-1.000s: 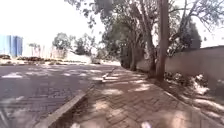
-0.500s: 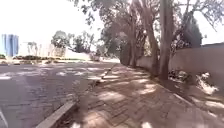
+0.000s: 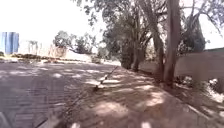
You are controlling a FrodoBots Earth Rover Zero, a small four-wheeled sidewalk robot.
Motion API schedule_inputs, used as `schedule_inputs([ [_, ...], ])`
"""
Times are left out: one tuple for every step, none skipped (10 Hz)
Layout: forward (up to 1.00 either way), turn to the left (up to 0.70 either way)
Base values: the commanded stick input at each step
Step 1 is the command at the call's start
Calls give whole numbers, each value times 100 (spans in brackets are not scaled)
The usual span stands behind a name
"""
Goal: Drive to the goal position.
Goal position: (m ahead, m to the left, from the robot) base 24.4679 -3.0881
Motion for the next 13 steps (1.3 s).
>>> schedule_inputs([
  [85, 0],
  [85, 0],
  [85, 0],
  [85, 0],
  [85, 0],
  [85, 0],
  [85, 0],
  [85, 0],
  [85, 0],
  [85, -11],
  [85, -27],
  [85, -32],
  [85, -28],
])
